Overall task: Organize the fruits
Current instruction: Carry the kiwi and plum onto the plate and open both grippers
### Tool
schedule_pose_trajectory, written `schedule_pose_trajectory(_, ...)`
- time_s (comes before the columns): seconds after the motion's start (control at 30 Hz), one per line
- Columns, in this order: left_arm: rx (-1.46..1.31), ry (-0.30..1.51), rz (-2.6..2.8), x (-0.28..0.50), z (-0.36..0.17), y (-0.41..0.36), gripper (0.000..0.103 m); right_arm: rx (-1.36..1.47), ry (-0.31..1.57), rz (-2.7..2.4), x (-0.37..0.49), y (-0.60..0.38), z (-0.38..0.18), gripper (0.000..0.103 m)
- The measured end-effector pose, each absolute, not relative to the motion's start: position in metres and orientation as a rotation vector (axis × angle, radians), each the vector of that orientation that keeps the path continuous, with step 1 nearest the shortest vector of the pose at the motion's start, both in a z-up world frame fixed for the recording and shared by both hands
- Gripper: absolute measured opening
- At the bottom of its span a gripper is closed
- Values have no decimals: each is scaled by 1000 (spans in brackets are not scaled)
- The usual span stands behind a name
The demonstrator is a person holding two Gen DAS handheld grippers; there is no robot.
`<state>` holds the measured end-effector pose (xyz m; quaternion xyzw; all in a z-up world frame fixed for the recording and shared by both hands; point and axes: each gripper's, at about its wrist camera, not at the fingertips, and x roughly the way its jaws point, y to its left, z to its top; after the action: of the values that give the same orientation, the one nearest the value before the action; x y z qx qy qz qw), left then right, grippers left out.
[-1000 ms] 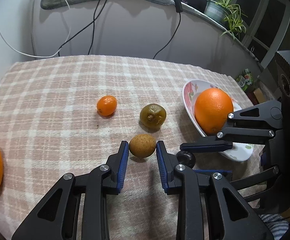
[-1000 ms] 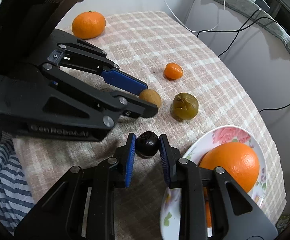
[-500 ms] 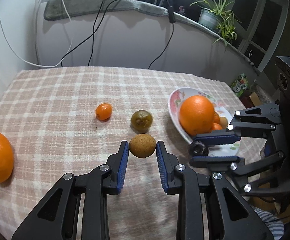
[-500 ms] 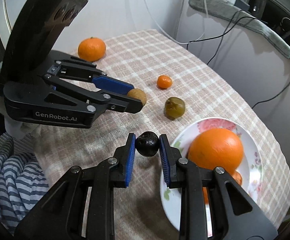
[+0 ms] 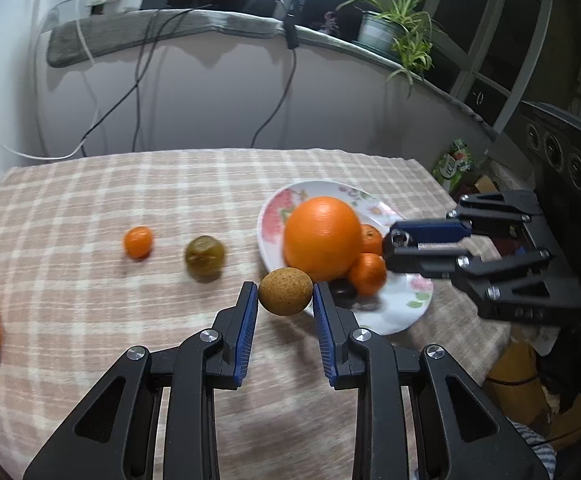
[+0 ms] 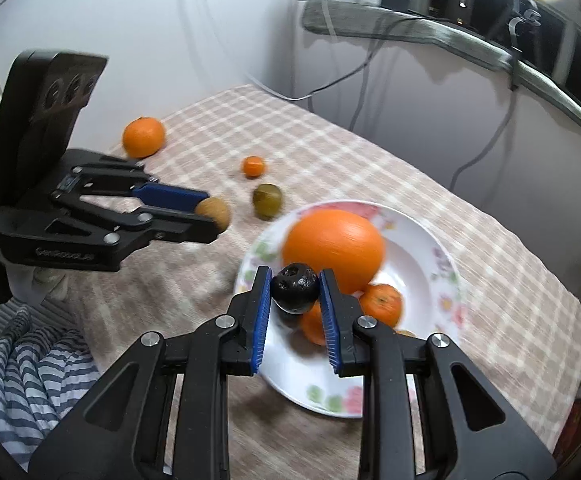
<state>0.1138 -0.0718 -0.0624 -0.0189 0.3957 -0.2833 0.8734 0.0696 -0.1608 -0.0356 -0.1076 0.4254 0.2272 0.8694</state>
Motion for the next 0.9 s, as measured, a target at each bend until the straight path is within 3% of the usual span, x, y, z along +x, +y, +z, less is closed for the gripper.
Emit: schedule_pose_trajectory(0.9,57,831,-691,93,-64,-143,27,-12,931,346,117,-256,-68,25)
